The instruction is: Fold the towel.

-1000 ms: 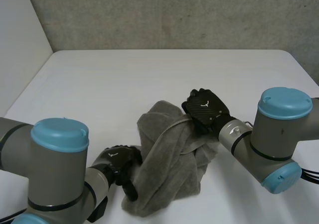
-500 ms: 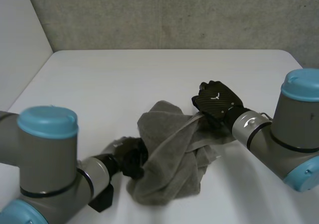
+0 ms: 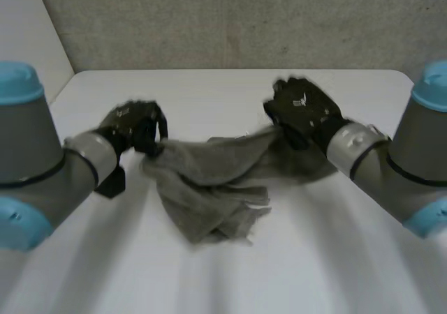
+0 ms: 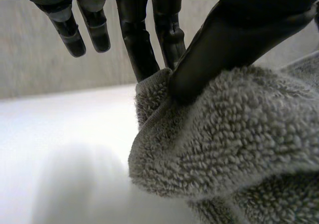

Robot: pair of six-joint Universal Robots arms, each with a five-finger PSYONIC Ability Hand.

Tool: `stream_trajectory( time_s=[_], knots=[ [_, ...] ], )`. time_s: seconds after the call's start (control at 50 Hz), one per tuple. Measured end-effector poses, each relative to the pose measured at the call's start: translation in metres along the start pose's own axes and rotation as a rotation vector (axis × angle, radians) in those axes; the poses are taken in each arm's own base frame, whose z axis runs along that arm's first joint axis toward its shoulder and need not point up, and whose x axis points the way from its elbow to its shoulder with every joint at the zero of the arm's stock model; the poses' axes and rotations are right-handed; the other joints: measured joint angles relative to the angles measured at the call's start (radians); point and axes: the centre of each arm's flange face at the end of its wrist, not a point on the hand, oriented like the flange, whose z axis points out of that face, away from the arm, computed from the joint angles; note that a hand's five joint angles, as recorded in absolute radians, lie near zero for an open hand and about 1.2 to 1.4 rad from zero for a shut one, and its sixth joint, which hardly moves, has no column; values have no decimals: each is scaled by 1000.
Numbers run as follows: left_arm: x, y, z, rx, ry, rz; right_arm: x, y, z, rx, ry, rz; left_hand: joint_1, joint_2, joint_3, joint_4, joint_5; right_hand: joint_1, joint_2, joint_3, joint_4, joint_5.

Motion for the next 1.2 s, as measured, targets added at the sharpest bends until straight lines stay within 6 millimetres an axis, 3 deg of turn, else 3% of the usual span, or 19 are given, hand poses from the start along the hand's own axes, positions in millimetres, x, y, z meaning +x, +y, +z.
stream_trajectory(
  time_s=[0.1, 0.16, 0.22, 0.3, 0.34, 0.4, 0.48, 0.5, 0.58, 0.68, 0.74, 0.86, 1.0, 1.2],
  knots=[
    [6, -52, 20, 192, 27, 54, 36, -59, 17, 225, 156, -7, 0, 0, 0, 0, 0, 0, 0, 0, 0, 0],
    [16, -103, 16, 388, 58, 88, 70, -117, 7, 426, 286, 27, 0, 0, 0, 0, 0, 0, 0, 0, 0, 0],
    [24, -140, -3, 553, 87, 108, 87, -145, -6, 537, 333, 58, 0, 0, 0, 0, 0, 0, 0, 0, 0, 0],
    [30, -160, -24, 692, 109, 126, 88, -145, -14, 561, 313, 84, 0, 3, 0, 0, 0, 0, 0, 0, 0, 3],
    [29, -156, -28, 718, 112, 131, 82, -133, -13, 529, 284, 89, 0, 4, 0, 0, 0, 0, 0, 0, 0, 3],
    [24, -136, -25, 697, 106, 132, 66, -107, -12, 451, 237, 79, 0, 4, 0, 0, 8, 0, 0, 0, 0, 3],
    [13, -91, -13, 581, 80, 127, 45, -72, -12, 337, 195, 30, 0, 4, 0, 0, 10, 0, 0, 0, 0, 3],
    [8, -71, -9, 522, 66, 128, 34, -55, -14, 280, 177, 1, 0, 4, 0, 0, 10, 0, 0, 0, 0, 3],
    [-4, -20, -3, 366, 28, 154, 13, -20, -20, 163, 133, -55, 0, 4, 0, 0, 10, 0, 0, 0, 0, 3],
    [-13, 34, -3, 193, -2, 225, -10, 17, -29, 36, 75, -65, 0, 4, 0, 0, 10, 0, 0, 0, 0, 3],
    [-15, 56, -2, 123, -8, 260, -18, 31, -34, -22, 48, -55, 0, 4, 0, 0, 10, 0, 0, 0, 0, 3],
    [-18, 73, 0, 67, -15, 287, -22, 43, -42, -97, 20, -32, -57, -95, 0, 0, -96, 0, 10, 0, 0, 3],
    [-18, 70, 1, 78, -20, 292, -17, 43, -47, -127, 16, -30, -663, -688, 0, 0, -709, 0, 10, 0, 0, 3],
    [-20, 55, -2, 121, -30, 295, 4, 48, -51, -174, 68, -115, -713, -739, 0, 0, -781, 0, 10, 0, 0, 3]
  ],
)
